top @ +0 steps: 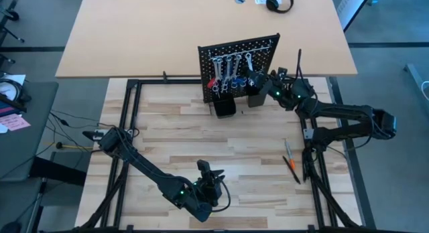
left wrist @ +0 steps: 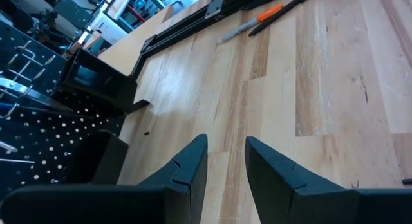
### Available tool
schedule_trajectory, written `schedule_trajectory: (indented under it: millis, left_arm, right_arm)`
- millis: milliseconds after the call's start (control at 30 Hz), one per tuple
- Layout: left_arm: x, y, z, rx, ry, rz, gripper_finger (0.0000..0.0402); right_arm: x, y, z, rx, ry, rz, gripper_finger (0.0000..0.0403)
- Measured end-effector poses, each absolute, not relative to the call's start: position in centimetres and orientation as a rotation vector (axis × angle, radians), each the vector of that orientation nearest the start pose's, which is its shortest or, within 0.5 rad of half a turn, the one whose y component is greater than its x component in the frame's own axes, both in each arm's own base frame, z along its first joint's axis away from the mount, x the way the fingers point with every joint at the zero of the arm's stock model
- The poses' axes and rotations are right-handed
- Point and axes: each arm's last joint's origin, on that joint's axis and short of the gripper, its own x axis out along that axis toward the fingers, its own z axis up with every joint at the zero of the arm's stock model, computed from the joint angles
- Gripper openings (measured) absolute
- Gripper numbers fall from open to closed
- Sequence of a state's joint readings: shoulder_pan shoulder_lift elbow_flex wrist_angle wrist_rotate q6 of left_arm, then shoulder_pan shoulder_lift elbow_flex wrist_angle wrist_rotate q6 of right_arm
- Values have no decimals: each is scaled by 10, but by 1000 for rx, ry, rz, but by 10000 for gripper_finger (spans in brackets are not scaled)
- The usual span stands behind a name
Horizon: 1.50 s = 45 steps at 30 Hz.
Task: Hang tools onto peg board
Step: Hang the wrench on the pegboard, then put the left black pen into the right black bin on the pegboard
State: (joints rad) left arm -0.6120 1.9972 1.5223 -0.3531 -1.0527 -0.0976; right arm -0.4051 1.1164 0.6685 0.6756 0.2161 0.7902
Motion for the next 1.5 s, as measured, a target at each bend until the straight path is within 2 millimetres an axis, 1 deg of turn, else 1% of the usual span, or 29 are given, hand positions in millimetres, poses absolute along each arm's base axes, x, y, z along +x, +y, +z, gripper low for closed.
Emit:
schedule_trajectory:
  millis: [267, 500, 600, 733, 833, 933, 1100, 1300, 1400, 1500]
  left_arm:
    - [366, -226, 225, 523, 538, 440, 98]
    - [366, -226, 225, 524, 538, 441, 98]
    - [366, -226, 225, 524, 538, 441, 98]
    - [367, -226, 225, 523, 538, 441, 98]
    - [367, -226, 225, 524, 538, 441, 98]
    - [367, -226, 225, 523, 538, 441, 98]
    - [366, -227, 225, 522, 540, 435, 98]
    - [367, -227, 225, 520, 540, 434, 98]
    - [367, -227, 225, 520, 541, 433, 98]
    - [367, -227, 225, 525, 542, 431, 98]
  right_arm:
    - [221, -106, 307, 743, -430, -522, 34]
    - [221, -106, 305, 735, -413, -531, 63]
    - [222, -106, 304, 735, -400, -522, 92]
    - [223, -106, 300, 738, -370, -516, 149]
    - [222, -104, 303, 686, -365, -478, 189]
    - [219, -102, 308, 658, -368, -465, 213]
    - [207, -93, 316, 606, -342, -467, 217]
    - [186, -77, 313, 536, -181, -613, 202]
    - [178, -66, 312, 479, -112, -636, 196]
    - [177, -50, 312, 422, -57, -601, 190]
